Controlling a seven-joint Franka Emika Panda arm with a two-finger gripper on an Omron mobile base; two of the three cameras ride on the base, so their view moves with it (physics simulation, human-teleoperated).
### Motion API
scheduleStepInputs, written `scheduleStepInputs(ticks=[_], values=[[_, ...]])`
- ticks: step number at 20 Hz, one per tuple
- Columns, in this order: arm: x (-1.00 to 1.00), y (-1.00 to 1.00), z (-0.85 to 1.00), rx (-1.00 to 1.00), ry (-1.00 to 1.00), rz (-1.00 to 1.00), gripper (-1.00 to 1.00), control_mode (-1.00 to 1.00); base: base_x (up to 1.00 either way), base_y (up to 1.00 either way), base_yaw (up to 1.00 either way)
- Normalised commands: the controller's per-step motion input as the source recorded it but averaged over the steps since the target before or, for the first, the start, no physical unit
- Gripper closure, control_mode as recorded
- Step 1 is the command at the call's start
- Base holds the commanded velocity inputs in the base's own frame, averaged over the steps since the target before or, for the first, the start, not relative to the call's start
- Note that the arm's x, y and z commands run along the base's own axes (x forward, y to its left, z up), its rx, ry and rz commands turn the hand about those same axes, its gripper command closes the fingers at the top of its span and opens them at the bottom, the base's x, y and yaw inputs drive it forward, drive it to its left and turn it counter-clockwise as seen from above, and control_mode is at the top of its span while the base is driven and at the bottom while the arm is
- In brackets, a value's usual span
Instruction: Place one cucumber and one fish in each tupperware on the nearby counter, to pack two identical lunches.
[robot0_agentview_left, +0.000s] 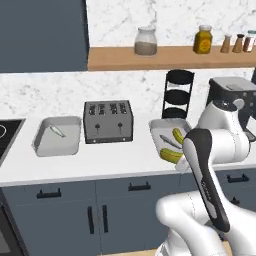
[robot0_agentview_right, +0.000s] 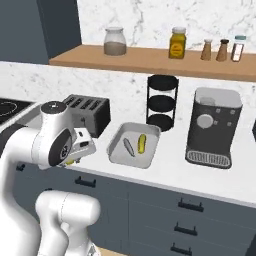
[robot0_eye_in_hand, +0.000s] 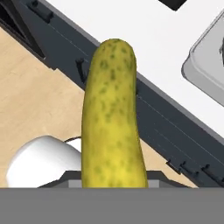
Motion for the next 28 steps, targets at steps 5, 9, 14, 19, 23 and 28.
scheduleStepInputs(ticks=[5, 9, 14, 19, 23, 28], values=[[0.00, 0.00, 0.00, 0.00, 0.00, 0.00, 1.00, 1.00, 0.15, 1.00, -0.13], [0.00, 0.00, 0.00, 0.00, 0.00, 0.00, 1.00, 1.00, 0.28, 1.00, -0.28], [0.00, 0.00, 0.00, 0.00, 0.00, 0.00, 1.00, 1.00, 0.77, 0.83, -0.28], [0.20, 0.07, -0.06, 0.00, 0.00, 0.00, 1.00, -1.00, 0.71, 0.09, -0.02], [1.00, 0.27, -0.35, 0.00, 0.06, 0.00, 1.00, -1.00, 0.00, 0.00, 0.00], [1.00, 0.80, -0.42, 0.00, 0.12, -0.02, 1.00, -1.00, 0.00, 0.00, 0.00]])
